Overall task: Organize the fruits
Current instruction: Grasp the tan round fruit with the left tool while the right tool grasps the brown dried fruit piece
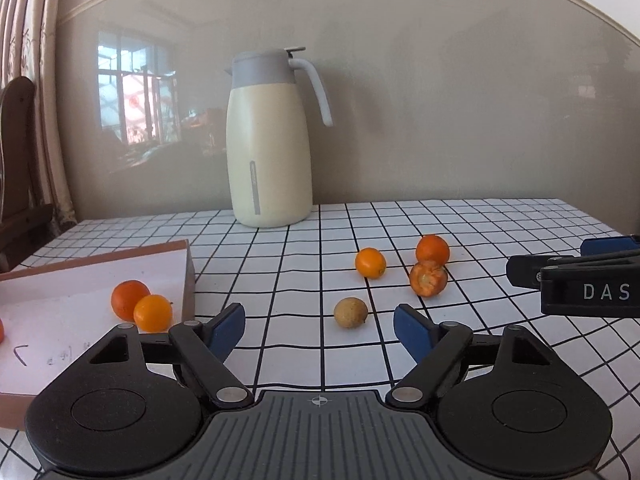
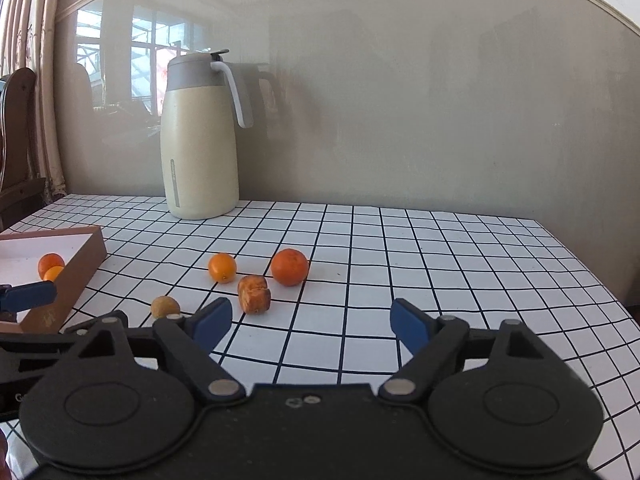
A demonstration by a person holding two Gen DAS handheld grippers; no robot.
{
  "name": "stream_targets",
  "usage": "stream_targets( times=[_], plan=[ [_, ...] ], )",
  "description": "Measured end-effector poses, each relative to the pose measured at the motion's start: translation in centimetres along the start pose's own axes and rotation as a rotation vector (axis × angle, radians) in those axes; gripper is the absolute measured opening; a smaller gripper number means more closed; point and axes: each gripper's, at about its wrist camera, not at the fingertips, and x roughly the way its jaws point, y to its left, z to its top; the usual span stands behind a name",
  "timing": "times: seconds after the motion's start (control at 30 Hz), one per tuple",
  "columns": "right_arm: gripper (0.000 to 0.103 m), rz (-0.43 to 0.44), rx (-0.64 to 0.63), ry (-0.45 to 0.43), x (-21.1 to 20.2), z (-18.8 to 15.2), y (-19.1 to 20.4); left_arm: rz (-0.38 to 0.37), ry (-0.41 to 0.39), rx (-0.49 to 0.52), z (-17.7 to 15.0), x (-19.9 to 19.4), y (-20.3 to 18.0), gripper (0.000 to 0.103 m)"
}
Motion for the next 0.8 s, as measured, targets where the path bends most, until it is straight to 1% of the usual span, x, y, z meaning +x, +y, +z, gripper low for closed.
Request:
stream_targets(
  times=[0.03, 0.07, 0.2, 0.23, 0.27, 0.37, 0.43, 0.47, 0.53, 0.63, 0.8],
  plan=[
    [0.078, -0.002, 0.0, 0.008, 0.5, -0.1, 0.0, -0.003, 0.007, -0.002, 0.1, 0.5, -0.1, 0.079],
    [0.074, -0.001, -0.001, 0.022, 1.1, -0.2, 0.0, -0.009, 0.017, 0.002, -0.1, 1.2, -0.4, 0.078],
    [0.068, 0.0, -0.013, 0.063, 3.4, -0.3, 0.0, -0.035, 0.078, 0.022, -0.1, 3.3, -1.2, 0.063],
    [0.067, 0.007, -0.01, 0.068, 3.7, -0.2, -0.1, -0.041, 0.091, 0.02, -0.2, 3.8, -1.2, 0.061],
    [0.067, 0.014, -0.005, 0.067, 4.0, -0.1, -0.1, -0.045, 0.106, 0.015, -0.1, 4.5, -1.2, 0.06],
    [0.067, 0.024, 0.001, 0.078, 4.9, 0.1, 0.2, -0.055, 0.134, -0.01, 0.0, 5.9, -0.9, 0.052],
    [0.067, 0.031, 0.004, 0.085, 5.5, 0.2, 0.4, -0.079, 0.17, -0.038, 0.1, 6.8, -0.5, 0.042],
    [0.067, 0.035, 0.003, 0.092, 5.8, 0.3, 0.6, -0.099, 0.188, -0.054, 0.2, 7.3, -0.2, 0.04],
    [0.067, 0.041, 0.004, 0.098, 6.4, 0.4, 0.9, -0.107, 0.186, -0.054, 0.4, 7.6, -0.1, 0.037],
    [0.066, 0.056, 0.011, 0.105, 7.1, 0.6, 1.3, -0.081, 0.163, -0.04, 0.8, 8.3, 0.3, 0.036],
    [0.063, 0.057, -0.004, 0.12, 8.4, 0.9, 2.2, -0.08, 0.188, -0.08, 1.2, 9.7, 1.3, 0.036]
  ],
)
